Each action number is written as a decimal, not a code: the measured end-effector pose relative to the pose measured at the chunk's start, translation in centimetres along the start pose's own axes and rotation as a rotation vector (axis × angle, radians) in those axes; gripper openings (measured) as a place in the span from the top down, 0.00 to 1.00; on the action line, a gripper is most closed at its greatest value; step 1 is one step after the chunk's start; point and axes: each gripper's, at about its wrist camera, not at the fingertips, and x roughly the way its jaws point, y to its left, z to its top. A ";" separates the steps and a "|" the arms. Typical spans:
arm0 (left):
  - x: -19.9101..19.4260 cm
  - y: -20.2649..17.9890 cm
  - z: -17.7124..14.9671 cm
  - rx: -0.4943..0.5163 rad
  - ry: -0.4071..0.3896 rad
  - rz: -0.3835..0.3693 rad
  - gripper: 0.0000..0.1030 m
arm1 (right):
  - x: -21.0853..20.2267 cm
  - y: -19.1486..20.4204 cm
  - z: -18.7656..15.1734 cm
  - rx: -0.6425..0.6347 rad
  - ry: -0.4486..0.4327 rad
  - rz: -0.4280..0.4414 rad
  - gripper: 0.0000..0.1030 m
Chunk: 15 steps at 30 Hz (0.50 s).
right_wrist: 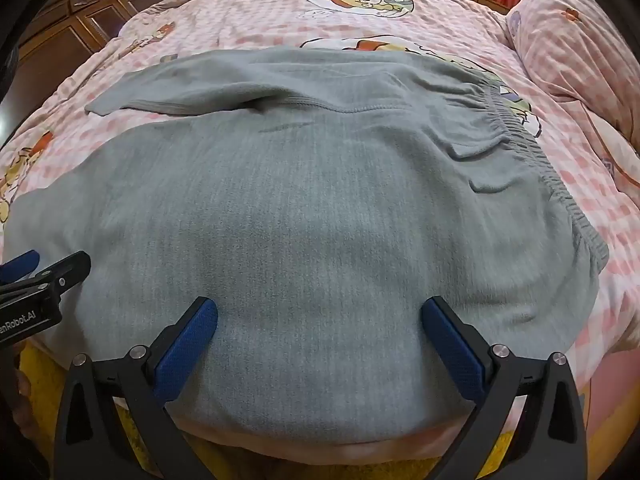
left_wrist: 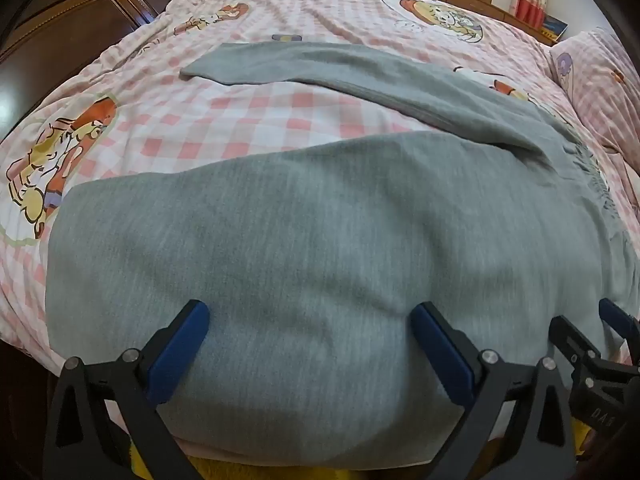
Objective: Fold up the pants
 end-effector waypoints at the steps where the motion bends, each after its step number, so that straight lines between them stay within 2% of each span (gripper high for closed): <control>1: 0.0 0.0 0.0 -0.001 0.002 -0.002 0.00 | 0.0 0.0 0.0 0.001 0.000 0.000 0.00; 15: -0.1 0.3 0.1 -0.007 0.008 -0.015 0.00 | 0.0 0.1 -0.1 0.003 0.000 0.003 0.00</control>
